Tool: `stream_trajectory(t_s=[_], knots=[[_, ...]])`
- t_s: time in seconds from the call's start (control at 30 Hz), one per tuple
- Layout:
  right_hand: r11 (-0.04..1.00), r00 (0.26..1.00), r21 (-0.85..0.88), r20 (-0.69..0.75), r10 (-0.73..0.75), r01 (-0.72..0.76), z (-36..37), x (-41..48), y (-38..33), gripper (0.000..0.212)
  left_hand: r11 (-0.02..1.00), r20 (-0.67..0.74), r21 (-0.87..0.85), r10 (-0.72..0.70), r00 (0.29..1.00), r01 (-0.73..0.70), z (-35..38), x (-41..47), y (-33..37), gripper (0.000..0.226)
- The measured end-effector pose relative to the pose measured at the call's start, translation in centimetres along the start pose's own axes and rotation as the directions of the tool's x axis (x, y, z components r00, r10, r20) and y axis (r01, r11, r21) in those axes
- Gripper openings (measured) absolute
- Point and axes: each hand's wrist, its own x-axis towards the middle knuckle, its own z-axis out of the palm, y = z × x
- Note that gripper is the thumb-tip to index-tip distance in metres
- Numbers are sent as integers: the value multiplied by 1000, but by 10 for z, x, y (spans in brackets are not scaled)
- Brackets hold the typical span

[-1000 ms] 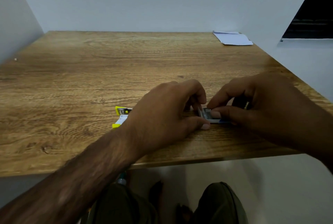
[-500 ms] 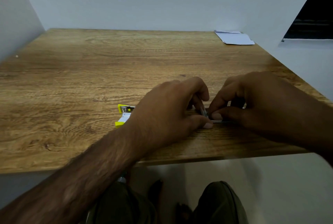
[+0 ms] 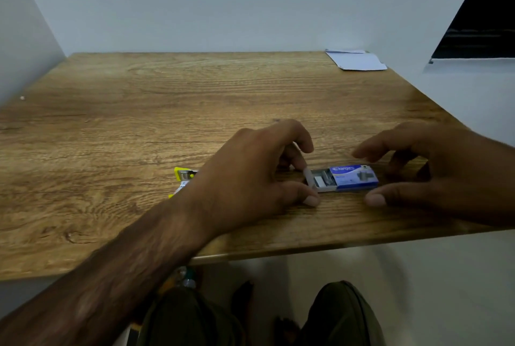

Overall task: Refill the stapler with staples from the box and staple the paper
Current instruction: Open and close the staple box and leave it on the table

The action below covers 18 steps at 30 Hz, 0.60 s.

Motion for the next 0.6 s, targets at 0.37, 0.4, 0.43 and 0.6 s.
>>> stream_trajectory(t_s=[0.37, 0.4, 0.43, 0.6], knots=[[986, 993, 143, -98, -69, 82, 13, 9, 4, 40, 981, -30, 192, -12, 999, 18, 0, 1, 6, 23], [987, 992, 135, -108, -72, 87, 14, 11, 4, 39, 981, -29, 193, -17, 999, 22, 1, 3, 8, 21], [988, 990, 126, -118, -74, 89, 15, 12, 5, 38, 980, -24, 196, -23, 999, 27, 1, 4, 9, 20], [990, 984, 111, -160, -72, 91, 18, 12, 6, 28, 976, 7, 211, -50, 999, 47, 1, 7, 13, 19]])
